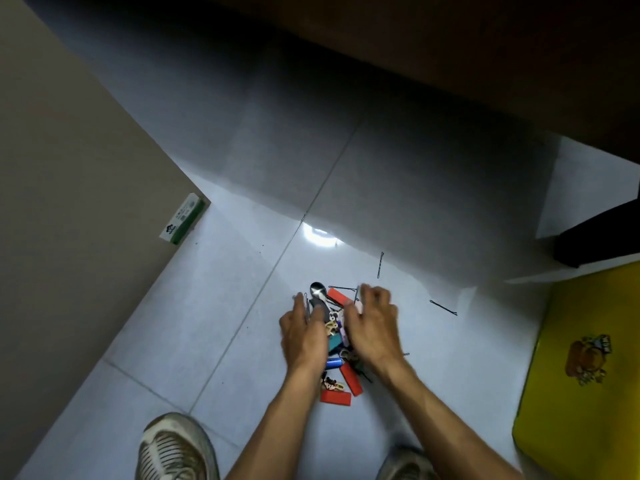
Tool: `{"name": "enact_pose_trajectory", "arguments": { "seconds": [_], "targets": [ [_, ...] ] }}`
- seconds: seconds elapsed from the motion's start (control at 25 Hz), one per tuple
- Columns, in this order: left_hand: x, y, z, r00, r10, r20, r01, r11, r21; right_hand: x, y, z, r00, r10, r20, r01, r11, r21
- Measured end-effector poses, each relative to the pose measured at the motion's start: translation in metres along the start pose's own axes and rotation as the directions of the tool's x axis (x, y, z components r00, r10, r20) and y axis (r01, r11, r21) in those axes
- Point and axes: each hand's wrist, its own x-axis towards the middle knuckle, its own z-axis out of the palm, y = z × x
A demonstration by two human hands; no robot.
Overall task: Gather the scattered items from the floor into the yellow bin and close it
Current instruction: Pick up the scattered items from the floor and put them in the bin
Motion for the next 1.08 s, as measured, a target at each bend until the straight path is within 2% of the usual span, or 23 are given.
{"name": "enact_pose_trajectory", "arguments": {
  "seconds": [0.08, 0.2, 0.32, 0.4, 0.56, 0.68, 0.76, 0.84, 0.88, 0.96, 1.08],
  "targets": [
    [-0.001, 0.005, 0.015, 0.998, -0.041, 0.057, 0.05, 0.986, -0.157, -0.012, -0.018, 0.024, 0.999, -0.031, 0.027, 0.028, 0.994, 0.109],
    [0.004, 0.002, 0.023, 0.997, -0.066, 0.05, 0.076, 0.967, -0.243, -0.013, -0.024, 0.028, 0.998, 0.068, 0.017, -0.069, 0.898, 0.434],
    [0.004, -0.003, 0.026, 0.995, -0.029, 0.1, 0.065, 0.921, -0.384, -0.011, -0.028, 0.026, 0.98, 0.181, 0.079, -0.178, 0.633, 0.754],
    [-0.002, -0.004, 0.029, 0.992, -0.024, 0.121, 0.079, 0.876, -0.476, -0.014, -0.031, 0.025, 0.981, 0.176, 0.078, -0.156, 0.488, 0.859],
    [-0.028, 0.01, 0.032, 0.984, 0.098, 0.148, 0.005, 0.818, -0.575, -0.029, -0.036, -0.002, 0.988, 0.154, -0.029, -0.029, 0.361, 0.932],
    [-0.058, 0.036, 0.039, 0.966, 0.165, 0.201, -0.017, 0.811, -0.585, -0.048, -0.041, -0.044, 0.979, 0.141, -0.146, 0.085, 0.366, 0.927],
    [-0.083, 0.05, 0.042, 0.943, 0.254, 0.214, -0.1, 0.832, -0.546, -0.063, -0.047, -0.072, 0.966, 0.141, -0.214, 0.151, 0.364, 0.919],
    [-0.136, 0.077, 0.057, 0.881, 0.379, 0.283, -0.21, 0.849, -0.485, -0.093, -0.033, -0.122, 0.92, 0.165, -0.356, 0.276, 0.374, 0.886],
    [-0.141, 0.081, 0.06, 0.874, 0.405, 0.267, -0.25, 0.848, -0.467, -0.097, -0.034, -0.131, 0.914, 0.156, -0.374, 0.294, 0.382, 0.876],
    [-0.17, 0.093, 0.084, 0.814, 0.483, 0.322, -0.319, 0.836, -0.447, -0.114, -0.017, -0.163, 0.853, 0.221, -0.472, 0.361, 0.404, 0.841],
    [-0.241, 0.109, 0.149, 0.668, 0.52, 0.533, -0.352, 0.851, -0.389, -0.151, 0.042, -0.234, 0.678, 0.394, -0.62, 0.469, 0.418, 0.778]
  ]
}}
